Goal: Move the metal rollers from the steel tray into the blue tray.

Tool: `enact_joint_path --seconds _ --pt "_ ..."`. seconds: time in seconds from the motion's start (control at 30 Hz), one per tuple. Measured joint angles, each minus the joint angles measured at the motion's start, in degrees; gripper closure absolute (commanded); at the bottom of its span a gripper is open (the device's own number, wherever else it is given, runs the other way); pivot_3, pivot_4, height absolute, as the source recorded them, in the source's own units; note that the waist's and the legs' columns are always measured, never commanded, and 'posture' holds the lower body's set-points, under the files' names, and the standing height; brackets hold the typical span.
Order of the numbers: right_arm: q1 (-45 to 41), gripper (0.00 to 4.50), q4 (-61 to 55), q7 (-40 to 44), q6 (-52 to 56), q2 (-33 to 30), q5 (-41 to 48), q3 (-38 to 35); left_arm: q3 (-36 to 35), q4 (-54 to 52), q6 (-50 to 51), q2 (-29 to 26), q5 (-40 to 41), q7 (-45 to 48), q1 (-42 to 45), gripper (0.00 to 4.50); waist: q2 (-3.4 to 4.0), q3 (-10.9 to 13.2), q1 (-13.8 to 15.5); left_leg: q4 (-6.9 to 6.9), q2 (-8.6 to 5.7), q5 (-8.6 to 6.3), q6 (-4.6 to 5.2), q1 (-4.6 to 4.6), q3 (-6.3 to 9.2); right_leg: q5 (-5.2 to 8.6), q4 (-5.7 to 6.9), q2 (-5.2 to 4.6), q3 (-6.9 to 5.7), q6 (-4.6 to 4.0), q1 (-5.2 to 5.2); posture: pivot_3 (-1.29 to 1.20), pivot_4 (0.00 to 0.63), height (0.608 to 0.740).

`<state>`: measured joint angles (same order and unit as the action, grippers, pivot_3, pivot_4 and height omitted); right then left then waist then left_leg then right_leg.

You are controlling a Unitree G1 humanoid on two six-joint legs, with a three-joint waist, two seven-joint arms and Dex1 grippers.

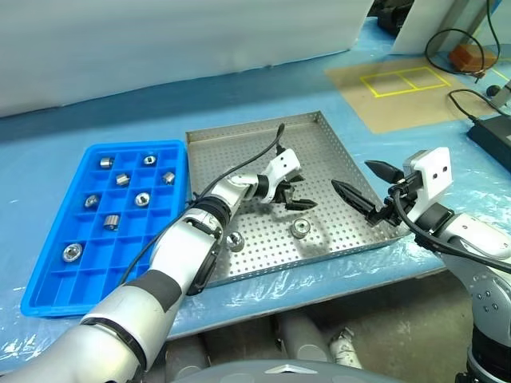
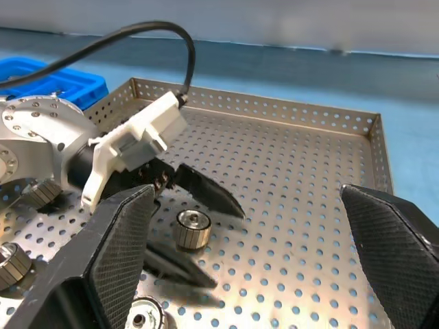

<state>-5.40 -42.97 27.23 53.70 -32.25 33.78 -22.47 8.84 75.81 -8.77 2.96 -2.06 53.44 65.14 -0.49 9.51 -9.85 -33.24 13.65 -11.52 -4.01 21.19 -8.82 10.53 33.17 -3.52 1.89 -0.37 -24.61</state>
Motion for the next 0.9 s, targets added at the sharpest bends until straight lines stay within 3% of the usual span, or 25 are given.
enact_joint_path --seconds 0.47,0.83,0.9 --pt "0.2 0.00 1.2 -1.4 -1.2 -0.4 0.1 2.0 0.2 0.1 -1.9 -2.6 -4.2 2.6 -1.2 0.08 0.02 0.0 -2.0 0.05 -0.01 -0.14 0.41 -0.06 0.01 0.00 -0.41 -0.06 -0.09 0.00 0.26 -0.73 0.150 0.740" --pt "-1.2 0.00 3.3 -1.6 -2.1 -0.4 0.5 3.2 -0.3 0.1 -1.0 -2.9 -5.3 -1.2 -2.3 0.08 0.02 0.0 -2.1 0.01 -0.67 -0.27 0.67 -0.06 0.01 0.01 -0.43 -0.80 -0.17 0.01 0.29 -0.70 0.150 0.740" --pt "-1.2 0.00 3.9 -1.6 -2.3 -0.7 0.4 3.7 -0.4 0.1 -1.1 -2.9 -5.3 -1.3 -2.3 0.45 0.02 0.0 -2.1 -0.04 -0.73 -0.25 0.84 -0.05 0.01 0.01 -0.46 -0.85 -0.15 0.01 0.29 -0.70 0.150 0.740"
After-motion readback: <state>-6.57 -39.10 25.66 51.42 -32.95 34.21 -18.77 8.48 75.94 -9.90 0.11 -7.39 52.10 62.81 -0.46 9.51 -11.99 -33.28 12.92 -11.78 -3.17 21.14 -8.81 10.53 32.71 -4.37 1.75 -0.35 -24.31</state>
